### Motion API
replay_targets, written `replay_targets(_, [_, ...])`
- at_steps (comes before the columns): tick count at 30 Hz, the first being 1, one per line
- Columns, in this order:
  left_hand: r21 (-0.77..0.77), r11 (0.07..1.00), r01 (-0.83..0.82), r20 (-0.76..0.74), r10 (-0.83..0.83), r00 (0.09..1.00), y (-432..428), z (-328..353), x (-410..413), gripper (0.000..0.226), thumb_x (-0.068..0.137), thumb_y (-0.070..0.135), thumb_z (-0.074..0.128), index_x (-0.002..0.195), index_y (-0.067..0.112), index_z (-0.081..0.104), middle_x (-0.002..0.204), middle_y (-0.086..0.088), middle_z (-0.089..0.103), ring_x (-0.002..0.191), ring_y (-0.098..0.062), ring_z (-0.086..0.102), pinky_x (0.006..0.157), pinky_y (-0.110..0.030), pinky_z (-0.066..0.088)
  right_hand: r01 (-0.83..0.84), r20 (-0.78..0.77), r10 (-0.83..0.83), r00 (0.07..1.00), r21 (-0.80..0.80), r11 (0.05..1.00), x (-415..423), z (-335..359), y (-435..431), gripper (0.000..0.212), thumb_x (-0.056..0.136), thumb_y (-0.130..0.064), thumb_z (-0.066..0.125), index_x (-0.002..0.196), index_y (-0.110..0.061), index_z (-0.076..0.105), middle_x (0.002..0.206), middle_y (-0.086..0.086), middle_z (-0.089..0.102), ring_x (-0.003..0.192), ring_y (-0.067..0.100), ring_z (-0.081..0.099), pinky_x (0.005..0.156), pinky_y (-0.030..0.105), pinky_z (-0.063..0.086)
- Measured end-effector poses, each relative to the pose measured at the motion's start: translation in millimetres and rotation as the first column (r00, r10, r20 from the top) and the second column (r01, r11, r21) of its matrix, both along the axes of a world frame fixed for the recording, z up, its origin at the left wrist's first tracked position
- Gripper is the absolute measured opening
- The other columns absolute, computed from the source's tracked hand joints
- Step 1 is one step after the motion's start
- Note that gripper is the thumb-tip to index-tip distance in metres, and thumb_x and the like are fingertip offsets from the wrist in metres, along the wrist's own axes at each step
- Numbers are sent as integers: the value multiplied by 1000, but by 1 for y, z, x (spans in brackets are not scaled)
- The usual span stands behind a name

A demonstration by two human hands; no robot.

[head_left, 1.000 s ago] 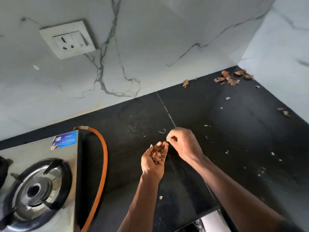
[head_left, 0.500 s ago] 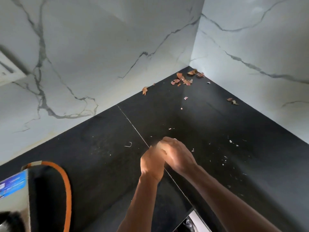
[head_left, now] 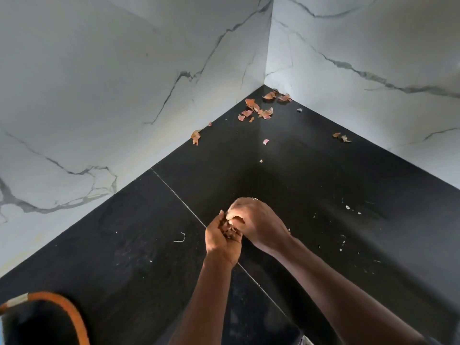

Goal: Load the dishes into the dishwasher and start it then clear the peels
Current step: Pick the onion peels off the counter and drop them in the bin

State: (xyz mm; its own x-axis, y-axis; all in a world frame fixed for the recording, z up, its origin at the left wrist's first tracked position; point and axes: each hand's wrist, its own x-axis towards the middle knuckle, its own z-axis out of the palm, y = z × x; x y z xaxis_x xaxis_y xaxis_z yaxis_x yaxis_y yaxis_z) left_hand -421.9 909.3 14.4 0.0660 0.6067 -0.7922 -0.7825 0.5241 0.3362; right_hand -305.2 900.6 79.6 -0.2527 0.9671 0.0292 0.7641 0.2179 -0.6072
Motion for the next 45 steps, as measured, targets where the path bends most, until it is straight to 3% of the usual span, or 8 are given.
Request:
replay_targets(4, [39, 999, 11, 54, -13, 998, 21, 5, 12, 30, 104, 16, 45, 97, -1, 68, 86, -14, 73, 73, -21, 72, 69, -29, 59, 13, -78, -13, 997, -10, 1000, 15, -2, 28, 14, 95, -20, 62, 98, -17, 75, 94, -9, 66, 81, 5, 62, 71, 24, 54])
replay_targets(8, [65, 997, -38, 210, 24, 977, 43, 8, 24, 32, 103, 14, 46, 102, -12, 66, 105, -28, 71, 95, -37, 73, 79, -41, 63, 275, -171, -260, 950, 70, 959, 57, -26, 93, 9, 91, -17, 70, 96, -16, 76, 93, -2, 70, 82, 8, 66, 76, 30, 55])
replay_targets(11, [73, 997, -12, 217, -4, 976, 53, 12, 29, 33, 104, 15, 46, 108, -12, 65, 114, -30, 69, 103, -39, 71, 86, -43, 61, 377, 94, -377, 921, 20, 926, 90, -43, 150, 35, 96, -13, 63, 131, -10, 61, 130, 10, 61, 117, 22, 60, 99, 35, 49])
replay_targets(16, [90, 996, -8, 218, -12, 976, 64, 24, 32, 34, 105, 16, 45, 111, -12, 64, 113, -30, 69, 103, -39, 71, 79, -41, 63, 228, 348, -166, 923, -145, 963, 106, -52, 196, 52, 99, -25, 61, 146, -10, 45, 156, 14, 34, 143, 33, 34, 112, 45, 39])
replay_targets(28, [100, 995, -5, 206, -15, 978, 46, 28, 41, 35, 105, 16, 44, 112, -12, 64, 117, -30, 68, 104, -39, 71, 88, -45, 60, 192, 337, -214, 917, 98, 976, 78, -45, 101, 15, 99, -9, 55, 89, -11, 66, 91, 3, 61, 85, 17, 60, 74, 30, 52])
replay_targets(33, [116, 993, 25, 196, -47, 979, 26, 29, 43, 35, 105, 16, 43, 113, -11, 64, 116, -30, 69, 103, -39, 71, 88, -44, 59, 212, 409, -207, 889, 34, 977, 70, -42, 51, 2, 92, -12, 70, 93, -12, 69, 92, 4, 66, 82, 17, 66, 71, 27, 55])
replay_targets(39, [105, 992, 70, 193, -90, 977, 6, 27, 43, 34, 104, 15, 44, 105, -11, 66, 113, -29, 69, 99, -38, 72, 87, -43, 60, 522, 119, -512, 851, -83, 849, 86, -33, -4, 7, 88, -13, 74, 94, -15, 71, 92, -1, 71, 79, 9, 67, 70, 24, 57])
replay_targets(45, [48, 990, 131, 147, -136, 980, -10, 30, 60, 34, 104, 16, 43, 101, -6, 69, 101, -22, 73, 87, -29, 75, 78, -34, 62, 444, -12, -443, 896, 8, 896, 59, 17, -36, 15, 91, -11, 67, 79, -21, 67, 83, -11, 63, 71, 2, 60, 64, 19, 51])
